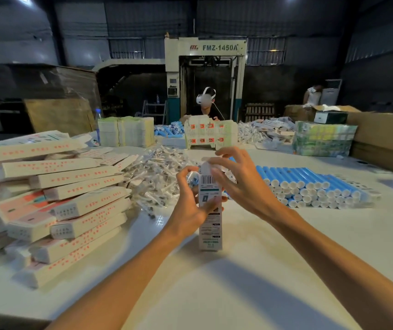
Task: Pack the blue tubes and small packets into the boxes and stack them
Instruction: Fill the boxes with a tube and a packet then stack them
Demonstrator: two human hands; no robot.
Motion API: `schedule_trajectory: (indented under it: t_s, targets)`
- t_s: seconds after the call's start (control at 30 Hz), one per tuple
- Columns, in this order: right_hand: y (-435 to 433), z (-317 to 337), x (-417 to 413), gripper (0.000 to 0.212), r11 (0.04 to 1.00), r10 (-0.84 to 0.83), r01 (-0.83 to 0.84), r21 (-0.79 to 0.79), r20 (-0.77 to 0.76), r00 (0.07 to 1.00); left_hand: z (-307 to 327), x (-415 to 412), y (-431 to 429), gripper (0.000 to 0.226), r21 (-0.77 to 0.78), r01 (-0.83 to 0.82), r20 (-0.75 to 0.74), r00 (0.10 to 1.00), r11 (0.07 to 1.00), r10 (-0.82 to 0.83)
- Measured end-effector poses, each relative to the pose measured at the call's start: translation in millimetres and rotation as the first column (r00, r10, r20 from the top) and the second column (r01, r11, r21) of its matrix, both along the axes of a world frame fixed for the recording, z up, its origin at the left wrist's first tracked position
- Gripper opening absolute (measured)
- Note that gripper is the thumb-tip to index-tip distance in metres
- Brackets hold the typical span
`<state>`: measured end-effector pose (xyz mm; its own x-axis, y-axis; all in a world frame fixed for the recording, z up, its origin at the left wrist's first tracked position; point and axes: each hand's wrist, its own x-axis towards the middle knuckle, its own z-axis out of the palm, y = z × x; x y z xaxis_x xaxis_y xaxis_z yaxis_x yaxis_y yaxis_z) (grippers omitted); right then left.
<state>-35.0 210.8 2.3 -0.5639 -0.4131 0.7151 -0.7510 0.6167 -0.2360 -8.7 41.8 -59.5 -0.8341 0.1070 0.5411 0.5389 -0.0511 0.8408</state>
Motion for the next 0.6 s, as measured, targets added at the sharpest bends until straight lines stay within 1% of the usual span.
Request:
schedule_trajectory:
  t_s: [0.03, 0.1, 0.17, 0.27, 0.33, 0.47, 0.6]
  targets:
    - [3, -7, 3, 0.033, 0.996, 0.028, -0.025, -0.086, 0.03, 0.999, -2, -1, 0, 0.078, -0.005, -0.006, 0.003, 1.0, 1.0, 0.006]
    - [8, -22, 6, 0.026, 0.959, 0.095, -0.068, -0.276, 0.086, 0.992, -4, -3, 1, 0.083, 0.006, 0.008, 0.006, 1.0, 1.0, -0.008]
    - [12, -35, 9, 0.026, 0.921, 0.173, -0.102, -0.376, 0.16, 0.972, -6, -5, 1, 0.082, -0.018, 0.007, -0.031, 0.999, 1.0, -0.007]
    - [13, -49, 8, 0.039, 0.891, 0.282, -0.174, -0.419, 0.213, 0.935, -8, -8, -1, 0.077, -0.045, 0.008, -0.061, 0.998, 0.999, -0.011]
    - [13, -51, 6, 0.043, 0.872, 0.319, -0.182, -0.454, 0.246, 0.915, -9, -10, -1, 0.072, -0.051, 0.001, -0.055, 0.998, 0.999, -0.004]
    - [15, -52, 0, 0.037, 0.846, 0.367, -0.194, -0.497, 0.278, 0.888, -11, -13, 2, 0.067, -0.105, -0.036, -0.045, 0.999, 0.994, 0.031]
    - [25, -49, -5, 0.032, 0.833, 0.38, -0.191, -0.518, 0.287, 0.879, 1, -19, 3, 0.065, -0.258, -0.102, -0.084, 0.993, 0.961, 0.083]
